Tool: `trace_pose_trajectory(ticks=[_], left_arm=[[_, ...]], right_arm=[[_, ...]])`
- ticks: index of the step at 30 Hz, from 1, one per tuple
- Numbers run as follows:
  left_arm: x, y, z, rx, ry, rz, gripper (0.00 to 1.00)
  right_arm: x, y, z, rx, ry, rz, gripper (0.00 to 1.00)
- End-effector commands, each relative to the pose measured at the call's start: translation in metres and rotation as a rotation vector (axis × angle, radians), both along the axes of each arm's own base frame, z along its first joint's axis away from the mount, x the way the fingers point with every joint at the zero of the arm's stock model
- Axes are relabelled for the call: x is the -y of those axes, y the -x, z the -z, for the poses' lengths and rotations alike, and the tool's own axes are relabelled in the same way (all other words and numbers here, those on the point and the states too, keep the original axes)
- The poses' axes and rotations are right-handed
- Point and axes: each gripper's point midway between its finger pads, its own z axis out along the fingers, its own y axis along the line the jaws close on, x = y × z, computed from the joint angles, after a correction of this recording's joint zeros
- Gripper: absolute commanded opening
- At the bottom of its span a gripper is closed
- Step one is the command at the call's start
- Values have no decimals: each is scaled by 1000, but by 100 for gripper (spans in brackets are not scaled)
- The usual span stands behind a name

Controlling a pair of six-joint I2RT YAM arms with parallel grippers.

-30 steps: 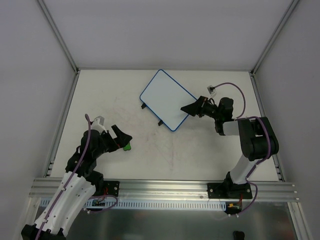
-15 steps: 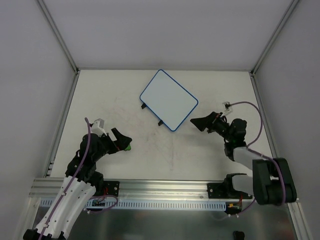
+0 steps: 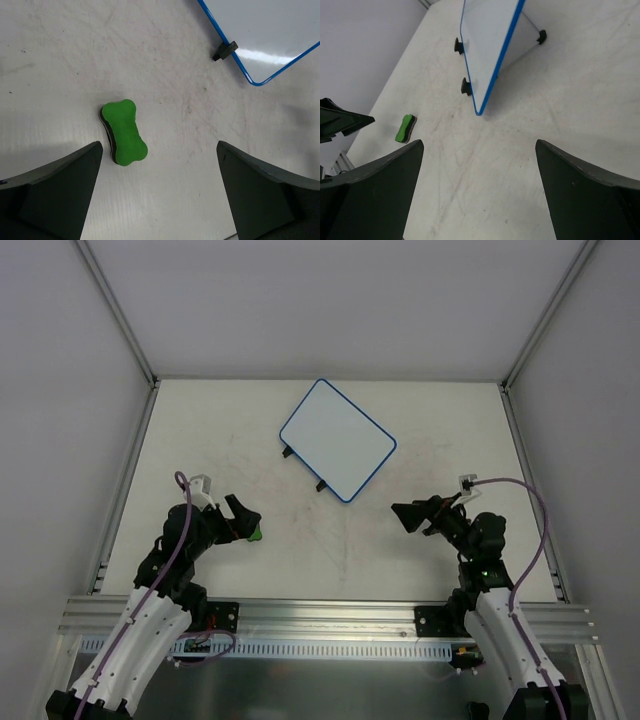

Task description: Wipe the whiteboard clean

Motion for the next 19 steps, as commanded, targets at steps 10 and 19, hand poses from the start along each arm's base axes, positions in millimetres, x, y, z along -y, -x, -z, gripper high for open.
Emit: trace_pose_trajectory(ticks=[10, 19], left_arm=[[3, -11, 5, 79, 2, 14, 99], [3, -12, 10, 56, -6, 9, 99]], right_arm=[[10, 10, 38, -76, 45, 51, 99], [13, 7, 32, -52, 45, 74, 99]])
